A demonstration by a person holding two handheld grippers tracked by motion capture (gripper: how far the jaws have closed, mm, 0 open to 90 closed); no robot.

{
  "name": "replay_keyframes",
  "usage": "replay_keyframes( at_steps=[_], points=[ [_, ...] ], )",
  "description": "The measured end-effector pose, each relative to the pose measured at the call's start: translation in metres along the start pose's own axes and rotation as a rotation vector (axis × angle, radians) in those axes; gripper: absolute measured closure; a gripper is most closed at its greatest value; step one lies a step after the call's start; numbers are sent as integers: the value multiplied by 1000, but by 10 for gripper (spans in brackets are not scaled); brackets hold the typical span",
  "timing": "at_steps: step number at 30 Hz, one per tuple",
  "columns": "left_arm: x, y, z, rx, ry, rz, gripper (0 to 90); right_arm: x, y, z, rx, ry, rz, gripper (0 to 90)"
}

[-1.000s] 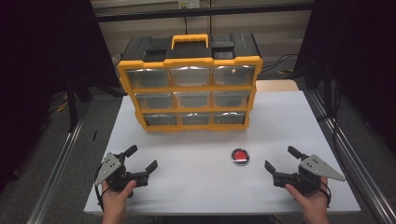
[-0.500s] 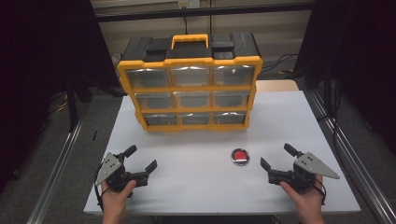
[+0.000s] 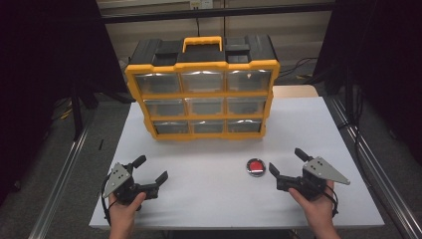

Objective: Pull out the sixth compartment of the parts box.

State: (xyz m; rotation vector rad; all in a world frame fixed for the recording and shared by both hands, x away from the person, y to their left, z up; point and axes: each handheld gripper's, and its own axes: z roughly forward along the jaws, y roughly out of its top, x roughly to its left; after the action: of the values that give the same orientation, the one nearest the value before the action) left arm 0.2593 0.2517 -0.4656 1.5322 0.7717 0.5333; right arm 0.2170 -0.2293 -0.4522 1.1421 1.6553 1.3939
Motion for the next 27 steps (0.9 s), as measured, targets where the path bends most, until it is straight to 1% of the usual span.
replay_keyframes(
  at_steps=[1,3,5,6,9,12,13,14,15,16,22,23,24,27],
  points=[
    [2,0,-1,24,-14,41,23,1,1,1,2,-6,0,23],
    [2,0,-1,26,-6,43,23,2,2,4,-5,-3,-10,23],
    [3,0,0,24,6,34,23,3,3,4,-4,-7,-17,23],
    [3,-1,0,21,-5,33,23,5,4,6,1,-7,-29,20],
    [4,0,0,23,-1,35,23,6,5,8,-5,-3,-26,21],
    [3,0,-1,22,7,35,23,7,7,9,-7,-8,-22,21],
    [4,0,-1,27,4,44,23,9,8,11,-9,-15,-19,22],
    [5,1,-1,41,-2,66,22,9,9,12,-6,-14,-22,23],
    [5,1,-1,41,-2,66,23,9,9,12,-6,-14,-22,23],
    [3,0,1,20,-4,36,23,10,10,14,-7,-19,-17,24],
    [2,0,1,23,-5,40,23,14,13,20,-18,-22,-23,29],
    [2,0,1,24,-6,43,23,16,15,22,-18,-28,-23,29],
    [3,0,1,25,-4,48,23,16,16,23,-20,-24,-22,29],
    [2,0,1,23,-4,43,22,19,17,26,-21,-18,-19,30]
  ],
)
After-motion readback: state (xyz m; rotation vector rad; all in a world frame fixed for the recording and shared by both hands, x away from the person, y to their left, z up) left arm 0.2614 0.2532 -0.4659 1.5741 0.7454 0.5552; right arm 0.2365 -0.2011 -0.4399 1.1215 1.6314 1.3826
